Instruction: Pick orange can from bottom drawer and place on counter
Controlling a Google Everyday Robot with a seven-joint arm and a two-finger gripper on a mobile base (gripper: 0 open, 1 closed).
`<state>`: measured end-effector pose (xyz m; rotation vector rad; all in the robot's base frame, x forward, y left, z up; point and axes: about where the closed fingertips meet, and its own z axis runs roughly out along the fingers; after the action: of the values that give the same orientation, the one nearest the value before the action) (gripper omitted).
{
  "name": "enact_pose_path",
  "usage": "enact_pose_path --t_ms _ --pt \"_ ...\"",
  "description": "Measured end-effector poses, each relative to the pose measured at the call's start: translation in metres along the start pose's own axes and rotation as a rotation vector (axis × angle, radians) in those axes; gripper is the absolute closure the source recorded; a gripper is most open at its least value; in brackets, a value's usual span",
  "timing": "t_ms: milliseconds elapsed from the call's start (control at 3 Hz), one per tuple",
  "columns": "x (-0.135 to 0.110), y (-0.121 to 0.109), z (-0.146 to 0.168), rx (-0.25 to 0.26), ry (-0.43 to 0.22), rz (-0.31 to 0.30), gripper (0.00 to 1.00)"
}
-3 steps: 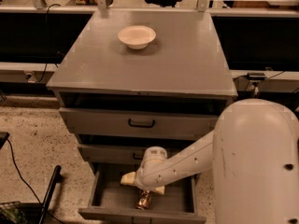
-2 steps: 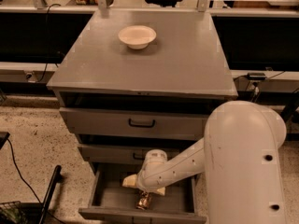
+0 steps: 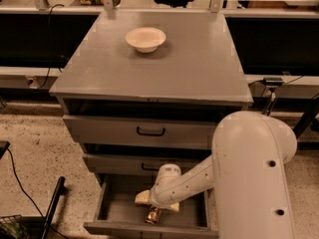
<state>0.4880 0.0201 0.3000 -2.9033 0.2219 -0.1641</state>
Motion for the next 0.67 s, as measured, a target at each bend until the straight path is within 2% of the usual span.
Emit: enact_pose_path --t_ms 333,667 --pt "0.001 0.010 0.016 -0.015 -0.016 0.013 0.00" --pt "0.008 0.016 0.039 -0.007 -0.031 0.022 0.00"
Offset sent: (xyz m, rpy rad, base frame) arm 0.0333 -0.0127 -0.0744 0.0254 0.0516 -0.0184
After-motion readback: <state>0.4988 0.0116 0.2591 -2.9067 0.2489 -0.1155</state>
